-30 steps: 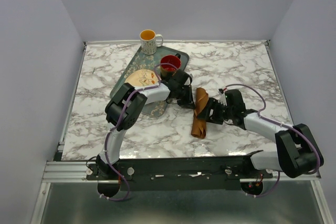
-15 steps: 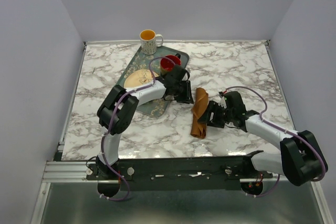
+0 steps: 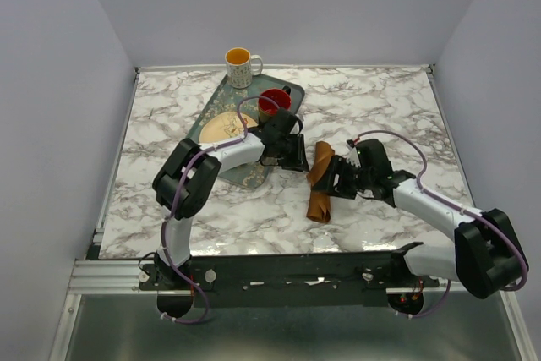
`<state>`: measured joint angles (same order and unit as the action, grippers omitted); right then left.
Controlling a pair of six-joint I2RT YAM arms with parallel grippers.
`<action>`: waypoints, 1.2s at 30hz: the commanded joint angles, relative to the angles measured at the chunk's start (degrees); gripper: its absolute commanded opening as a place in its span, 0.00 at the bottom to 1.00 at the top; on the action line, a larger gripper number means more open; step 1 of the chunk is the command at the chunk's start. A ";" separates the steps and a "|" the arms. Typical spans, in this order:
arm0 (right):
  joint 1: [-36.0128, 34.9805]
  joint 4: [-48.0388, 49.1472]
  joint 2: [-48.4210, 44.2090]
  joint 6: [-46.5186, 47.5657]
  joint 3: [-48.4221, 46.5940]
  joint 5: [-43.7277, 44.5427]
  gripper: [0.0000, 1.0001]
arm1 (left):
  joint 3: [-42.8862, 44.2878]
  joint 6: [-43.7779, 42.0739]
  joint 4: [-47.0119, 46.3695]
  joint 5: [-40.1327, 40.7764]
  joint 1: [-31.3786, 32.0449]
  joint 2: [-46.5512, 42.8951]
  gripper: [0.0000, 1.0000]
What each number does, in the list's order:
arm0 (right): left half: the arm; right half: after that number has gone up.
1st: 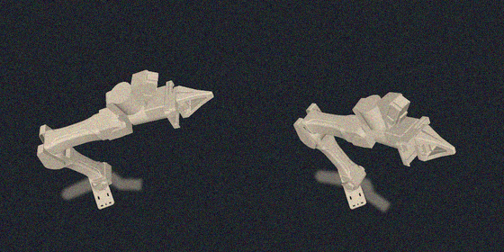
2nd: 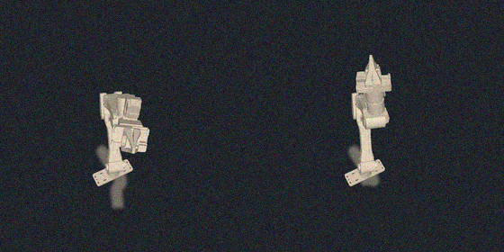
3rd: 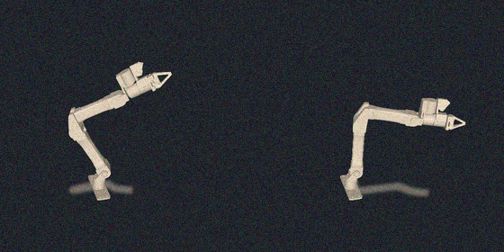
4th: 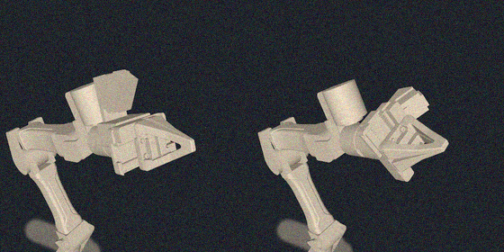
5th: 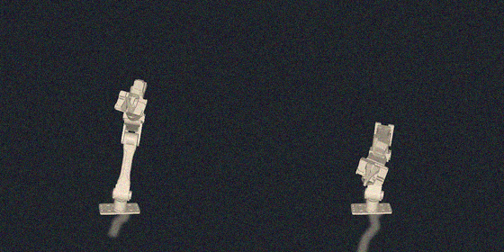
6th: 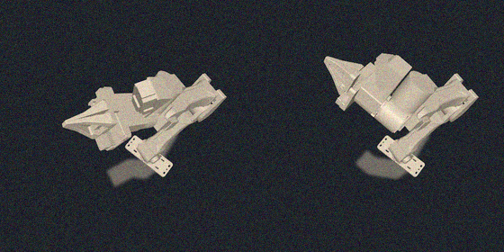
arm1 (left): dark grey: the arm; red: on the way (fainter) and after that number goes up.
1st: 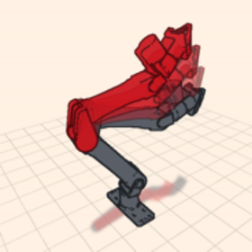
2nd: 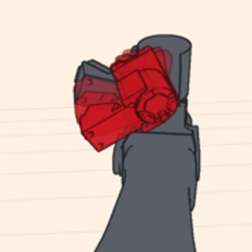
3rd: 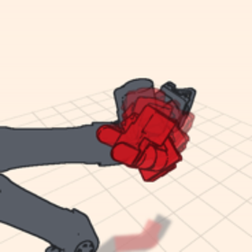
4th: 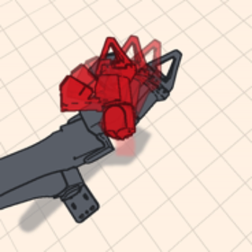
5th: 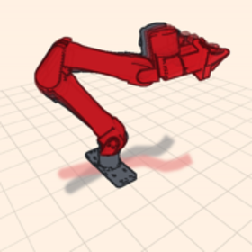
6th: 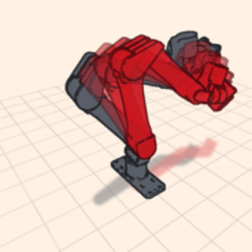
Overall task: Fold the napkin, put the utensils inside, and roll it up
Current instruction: Roll the napkin with the utensil
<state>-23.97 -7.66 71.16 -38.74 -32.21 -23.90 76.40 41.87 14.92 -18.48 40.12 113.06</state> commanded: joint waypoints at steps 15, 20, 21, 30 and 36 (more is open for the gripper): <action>3.05 -8.17 7.33 5.87 -10.51 5.53 0.78 | -0.46 1.29 -2.44 -4.99 0.22 -1.96 0.33; 1.03 -6.40 9.88 4.82 -11.47 3.77 0.76 | -1.34 1.38 -2.70 -4.90 0.22 -1.61 0.33; 0.68 -6.23 9.62 4.64 -11.65 3.86 0.76 | -1.43 1.46 -2.70 -4.72 0.22 -1.70 0.33; -2.58 -3.77 9.18 0.34 -13.41 0.17 0.75 | -1.78 1.29 -2.52 -3.76 0.22 -2.13 0.33; -1.53 -10.24 4.70 2.26 -13.32 6.23 0.77 | -3.01 0.06 -1.56 -2.61 0.22 -3.81 0.33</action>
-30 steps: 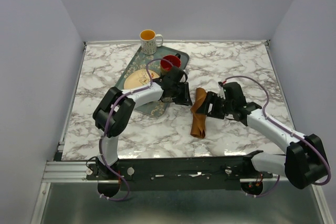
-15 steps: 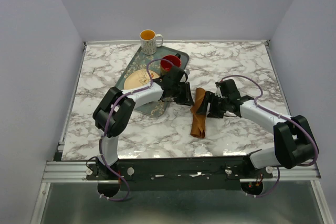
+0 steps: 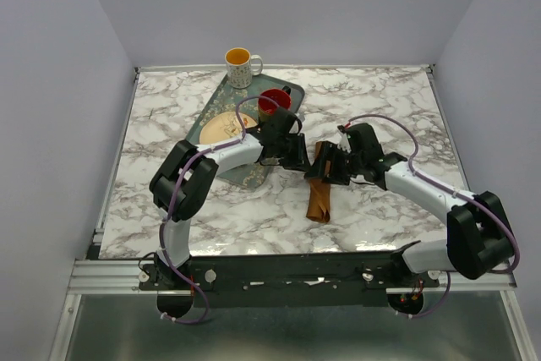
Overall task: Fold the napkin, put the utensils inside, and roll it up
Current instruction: Roll the napkin with the utensil
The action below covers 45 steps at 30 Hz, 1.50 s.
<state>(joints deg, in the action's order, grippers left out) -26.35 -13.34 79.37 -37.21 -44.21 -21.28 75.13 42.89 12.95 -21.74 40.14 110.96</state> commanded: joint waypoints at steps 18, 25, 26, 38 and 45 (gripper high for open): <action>-0.98 -2.39 -3.44 -0.05 6.59 3.61 0.77 | -12.20 0.17 -3.19 -0.24 2.13 -5.40 0.31; -2.74 -1.95 -2.73 -0.93 3.78 2.91 0.77 | -11.50 1.14 -3.99 -0.85 3.72 -3.73 0.31; -2.83 -1.95 -2.56 -0.93 3.34 2.91 0.77 | -11.50 1.14 -3.99 -0.94 3.80 -3.64 0.31; -2.66 -6.32 -4.40 -0.15 -0.17 8.16 0.77 | -12.55 0.88 -3.46 1.08 3.37 -5.83 0.31; -2.66 -16.18 -1.51 -5.40 -5.27 22.49 0.77 | -14.13 0.96 -3.90 0.38 1.00 -8.74 0.31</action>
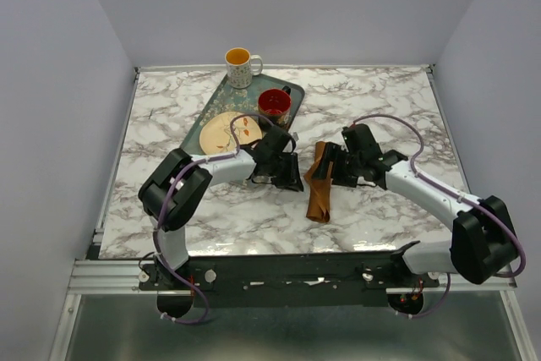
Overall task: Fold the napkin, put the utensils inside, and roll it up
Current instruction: Roll the napkin with the utensil
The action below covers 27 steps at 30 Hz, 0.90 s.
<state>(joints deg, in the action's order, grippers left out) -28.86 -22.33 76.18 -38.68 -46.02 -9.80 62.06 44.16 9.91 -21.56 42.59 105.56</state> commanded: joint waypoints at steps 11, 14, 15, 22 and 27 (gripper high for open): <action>-0.14 -5.27 8.02 1.14 -6.28 13.32 0.79 | -4.49 -0.92 -1.30 -1.20 -4.44 -8.70 0.31; -0.14 -3.61 8.02 2.64 -5.22 11.39 0.80 | -5.11 -1.27 -1.21 -1.29 -5.06 -10.54 0.31; -0.14 -2.47 8.10 2.81 -4.79 10.08 0.80 | -5.37 -1.27 -1.30 -1.38 -5.06 -11.07 0.31; -0.23 9.99 7.58 3.78 3.56 0.40 0.82 | -6.60 -0.57 -2.26 -2.26 -5.23 -12.39 0.32; -0.23 13.63 9.42 6.59 2.53 -0.91 0.86 | -6.34 -0.31 -2.35 -2.78 -5.23 -11.52 0.32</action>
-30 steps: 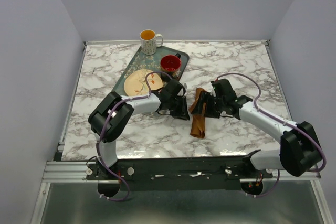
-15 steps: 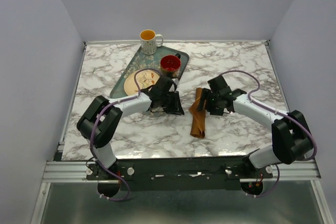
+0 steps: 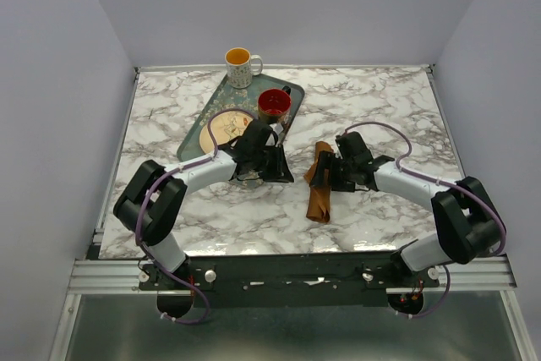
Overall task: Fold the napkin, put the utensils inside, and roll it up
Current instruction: Roll the napkin with the utensil
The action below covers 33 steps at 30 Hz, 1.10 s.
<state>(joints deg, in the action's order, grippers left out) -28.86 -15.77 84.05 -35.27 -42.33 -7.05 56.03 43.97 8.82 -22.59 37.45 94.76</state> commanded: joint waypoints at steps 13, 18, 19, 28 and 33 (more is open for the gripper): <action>-1.11 1.98 4.37 0.29 -6.36 0.18 0.84 | -0.66 0.24 -1.70 -1.67 -0.01 -1.07 0.32; -1.11 -2.07 4.81 -0.68 -8.12 3.62 0.82 | -0.31 0.07 -1.44 -1.76 -0.01 -1.16 0.31; -1.20 -2.33 4.72 -0.77 -8.04 3.62 0.82 | -0.22 0.07 -1.26 -1.76 -0.10 -1.24 0.32; -1.11 -5.14 -1.25 -1.21 -5.32 5.20 0.83 | 0.48 -0.37 -0.03 -2.19 -0.62 -3.44 0.33; -1.11 -8.66 -12.40 1.24 -3.91 6.70 0.84 | 1.54 -2.91 1.55 -3.08 -1.33 -8.26 0.43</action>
<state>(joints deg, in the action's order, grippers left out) -29.67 -19.66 81.36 -35.99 -47.75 -3.66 55.83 43.99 8.86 -23.99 36.88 92.33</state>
